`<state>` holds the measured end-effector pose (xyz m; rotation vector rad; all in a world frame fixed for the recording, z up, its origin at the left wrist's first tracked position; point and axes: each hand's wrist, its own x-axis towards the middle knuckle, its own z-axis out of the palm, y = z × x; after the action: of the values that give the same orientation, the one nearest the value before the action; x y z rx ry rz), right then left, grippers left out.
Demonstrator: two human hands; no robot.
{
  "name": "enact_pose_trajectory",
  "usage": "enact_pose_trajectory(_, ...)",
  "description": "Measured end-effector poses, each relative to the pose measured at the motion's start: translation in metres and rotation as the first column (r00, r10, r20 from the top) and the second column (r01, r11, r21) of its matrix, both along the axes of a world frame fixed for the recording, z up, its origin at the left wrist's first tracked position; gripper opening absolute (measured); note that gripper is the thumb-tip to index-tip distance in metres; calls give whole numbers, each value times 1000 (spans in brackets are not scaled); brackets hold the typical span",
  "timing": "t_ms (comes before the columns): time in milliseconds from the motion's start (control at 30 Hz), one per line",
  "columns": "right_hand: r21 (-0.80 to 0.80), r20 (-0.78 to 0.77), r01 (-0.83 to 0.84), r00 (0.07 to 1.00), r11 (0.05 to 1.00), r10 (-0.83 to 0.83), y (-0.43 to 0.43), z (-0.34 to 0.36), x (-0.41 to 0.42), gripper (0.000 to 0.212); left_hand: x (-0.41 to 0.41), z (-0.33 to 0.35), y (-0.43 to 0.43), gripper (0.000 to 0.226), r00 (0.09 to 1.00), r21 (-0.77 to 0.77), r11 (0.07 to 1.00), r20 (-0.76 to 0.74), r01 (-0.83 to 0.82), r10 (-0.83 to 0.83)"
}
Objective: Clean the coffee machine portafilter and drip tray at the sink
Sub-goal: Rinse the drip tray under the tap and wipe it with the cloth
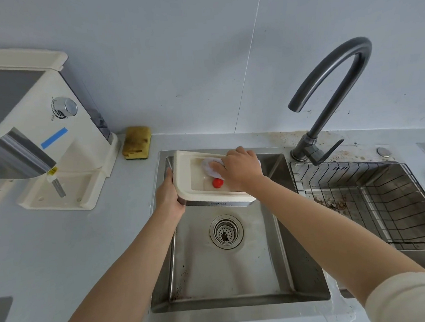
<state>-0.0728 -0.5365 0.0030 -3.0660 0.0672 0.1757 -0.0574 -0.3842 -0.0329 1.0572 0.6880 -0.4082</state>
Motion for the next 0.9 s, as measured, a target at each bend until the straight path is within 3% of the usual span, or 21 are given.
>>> enact_pose_trajectory(200, -25, -67, 21, 997, 999, -23, -4, 6, 1, 50, 8, 8, 3, 23, 1000, 26, 999, 23, -19, 18)
enact_pose_trajectory(400, 105, -155, -2, 988, 994, 19, 4, 11, -7, 31, 10, 9, 5, 24, 999, 32, 999, 44, -33, 32)
enact_pose_trajectory(733, 348, -225, 135, 973, 928, -57, -9, -2, -13, 48, 5, 4, 7, 23, 999, 51, 998, 37, -29, 27)
enact_pose_trajectory(833, 550, -231, 222, 967, 805, -109, -16, -2, -14, 50, 4, 2, 9, 22, 999, 38, 999, 35, -31, 29)
enact_pose_trajectory(900, 637, -197, 275, 961, 720, -192, -25, 1, -15, 39, 5, 1, 14, 22, 998, 18, 998, 27, -56, 55)
